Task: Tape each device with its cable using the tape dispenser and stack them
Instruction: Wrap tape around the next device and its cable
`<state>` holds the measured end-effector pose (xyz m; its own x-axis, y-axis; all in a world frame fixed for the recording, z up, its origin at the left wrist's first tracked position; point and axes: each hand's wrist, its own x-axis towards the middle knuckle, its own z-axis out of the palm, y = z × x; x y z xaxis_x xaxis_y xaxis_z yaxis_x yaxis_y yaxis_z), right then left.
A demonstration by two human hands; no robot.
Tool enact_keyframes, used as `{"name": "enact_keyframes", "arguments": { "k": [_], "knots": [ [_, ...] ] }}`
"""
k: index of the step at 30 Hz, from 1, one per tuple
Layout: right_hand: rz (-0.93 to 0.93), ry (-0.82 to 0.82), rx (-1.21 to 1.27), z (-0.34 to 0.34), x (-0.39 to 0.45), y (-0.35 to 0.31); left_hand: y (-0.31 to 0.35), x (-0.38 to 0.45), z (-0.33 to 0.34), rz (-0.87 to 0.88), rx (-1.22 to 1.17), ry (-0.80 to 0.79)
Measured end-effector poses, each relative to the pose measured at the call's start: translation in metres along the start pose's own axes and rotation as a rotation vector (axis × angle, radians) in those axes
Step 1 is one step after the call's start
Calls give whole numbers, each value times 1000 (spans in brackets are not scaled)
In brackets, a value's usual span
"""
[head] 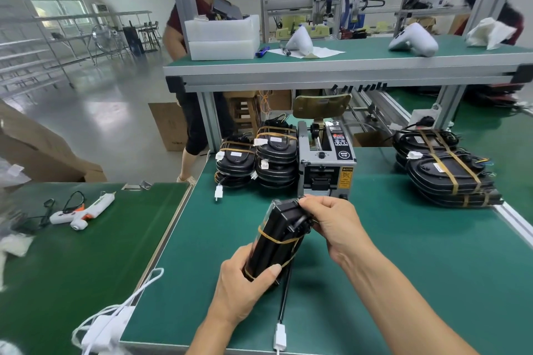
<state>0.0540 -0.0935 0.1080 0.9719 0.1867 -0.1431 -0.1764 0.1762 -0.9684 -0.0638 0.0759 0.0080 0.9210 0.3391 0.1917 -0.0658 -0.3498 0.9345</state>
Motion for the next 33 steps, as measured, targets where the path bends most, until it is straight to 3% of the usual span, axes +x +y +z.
{"name": "enact_keyframes", "arguments": {
  "k": [21,33],
  "knots": [
    [-16,9,-188,-1,6,-10,0,1,1,-11,14,2],
    [44,9,-135,0,9,0,3,-1,0,-16,13,-5]
  ]
}}
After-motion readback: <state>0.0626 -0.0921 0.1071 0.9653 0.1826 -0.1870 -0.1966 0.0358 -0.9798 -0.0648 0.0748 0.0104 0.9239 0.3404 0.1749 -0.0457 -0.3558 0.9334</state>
